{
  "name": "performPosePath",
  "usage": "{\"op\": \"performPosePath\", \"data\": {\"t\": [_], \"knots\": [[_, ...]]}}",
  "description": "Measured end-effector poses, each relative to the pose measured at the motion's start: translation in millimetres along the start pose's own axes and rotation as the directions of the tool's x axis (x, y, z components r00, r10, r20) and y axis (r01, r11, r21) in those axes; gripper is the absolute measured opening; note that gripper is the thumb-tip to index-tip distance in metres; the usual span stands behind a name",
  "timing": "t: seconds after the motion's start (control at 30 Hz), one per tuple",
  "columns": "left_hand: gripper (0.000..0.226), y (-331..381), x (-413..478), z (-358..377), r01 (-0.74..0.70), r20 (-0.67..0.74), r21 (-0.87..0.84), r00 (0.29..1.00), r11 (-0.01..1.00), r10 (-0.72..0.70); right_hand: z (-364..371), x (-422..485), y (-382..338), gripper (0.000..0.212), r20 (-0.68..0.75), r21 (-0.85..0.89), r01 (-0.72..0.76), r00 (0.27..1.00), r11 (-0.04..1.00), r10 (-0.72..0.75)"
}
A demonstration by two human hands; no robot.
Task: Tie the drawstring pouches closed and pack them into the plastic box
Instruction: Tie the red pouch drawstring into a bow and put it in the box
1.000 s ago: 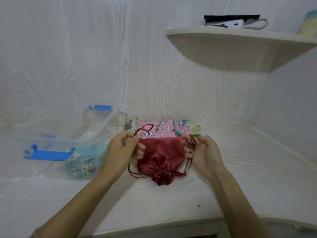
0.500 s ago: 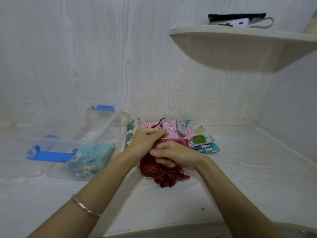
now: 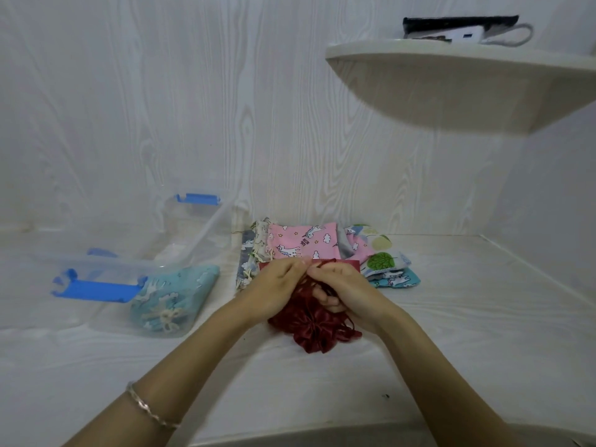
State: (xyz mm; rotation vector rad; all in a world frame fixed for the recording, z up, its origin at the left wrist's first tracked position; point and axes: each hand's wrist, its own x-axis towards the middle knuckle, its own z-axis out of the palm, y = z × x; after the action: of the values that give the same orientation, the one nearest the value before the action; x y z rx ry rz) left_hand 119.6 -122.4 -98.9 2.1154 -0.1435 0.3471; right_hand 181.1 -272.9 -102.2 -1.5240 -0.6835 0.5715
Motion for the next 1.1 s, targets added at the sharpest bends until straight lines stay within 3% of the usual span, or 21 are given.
{"op": "performPosePath", "data": {"t": [0.07, 0.23, 0.33, 0.43, 0.53, 0.6, 0.67, 0.7, 0.77, 0.87, 1.0, 1.1], "knots": [[0.048, -6, 0, -1, -0.015, -0.019, 0.062, 1.0, 0.998, 0.016, -1, -1, 0, 0.025, -0.056, 0.001, 0.018, 0.998, 1.0, -0.018], [0.028, -10, -9, -4, 0.117, 0.136, -0.128, 0.986, 0.985, -0.1, -6, -4, -3, 0.028, -0.133, -0.102, 0.002, 0.991, 0.995, -0.016], [0.028, -9, -13, -5, 0.191, 0.217, -0.186, 0.965, 0.964, -0.149, -7, -4, -3, 0.034, -0.172, -0.146, -0.048, 0.985, 0.988, 0.022], [0.033, -8, -12, -7, 0.26, 0.181, -0.337, 0.961, 0.905, -0.208, -13, -10, -7, 0.036, -0.122, -0.133, -0.098, 0.989, 0.986, 0.082], [0.035, -8, -10, -8, 0.285, 0.135, -0.398, 0.958, 0.872, -0.252, -15, -19, -9, 0.016, -0.036, -0.29, -0.079, 0.997, 0.954, 0.071], [0.035, -7, -9, -8, 0.291, 0.126, -0.398, 0.957, 0.87, -0.262, -11, -21, -6, 0.013, -0.113, -0.391, -0.033, 0.994, 0.92, -0.012], [0.036, -5, -8, -8, 0.294, 0.157, -0.38, 0.955, 0.877, -0.252, -8, -17, 3, 0.038, -0.175, -0.54, 0.072, 0.965, 0.839, -0.196], [0.037, -3, -9, -9, 0.294, 0.188, -0.362, 0.953, 0.885, -0.239, -8, -13, 7, 0.048, -0.158, -0.637, 0.108, 0.951, 0.763, -0.266], [0.04, 2, -10, -10, 0.297, 0.256, -0.319, 0.941, 0.9, -0.22, -6, -8, 10, 0.044, -0.108, -0.734, 0.133, 0.945, 0.666, -0.307], [0.045, 4, -12, -11, 0.274, 0.287, -0.26, 0.938, 0.926, -0.197, -6, -5, 8, 0.04, -0.087, -0.667, 0.144, 0.96, 0.731, -0.268], [0.047, -2, -11, -10, 0.204, 0.209, -0.244, 0.966, 0.948, -0.153, -7, -11, 3, 0.028, 0.076, -0.383, 0.111, 0.993, 0.917, -0.089], [0.051, -5, -9, -5, 0.203, 0.139, -0.212, 0.975, 0.956, -0.176, -4, -13, 2, 0.014, 0.144, -0.293, 0.09, 0.988, 0.952, -0.049]]}}
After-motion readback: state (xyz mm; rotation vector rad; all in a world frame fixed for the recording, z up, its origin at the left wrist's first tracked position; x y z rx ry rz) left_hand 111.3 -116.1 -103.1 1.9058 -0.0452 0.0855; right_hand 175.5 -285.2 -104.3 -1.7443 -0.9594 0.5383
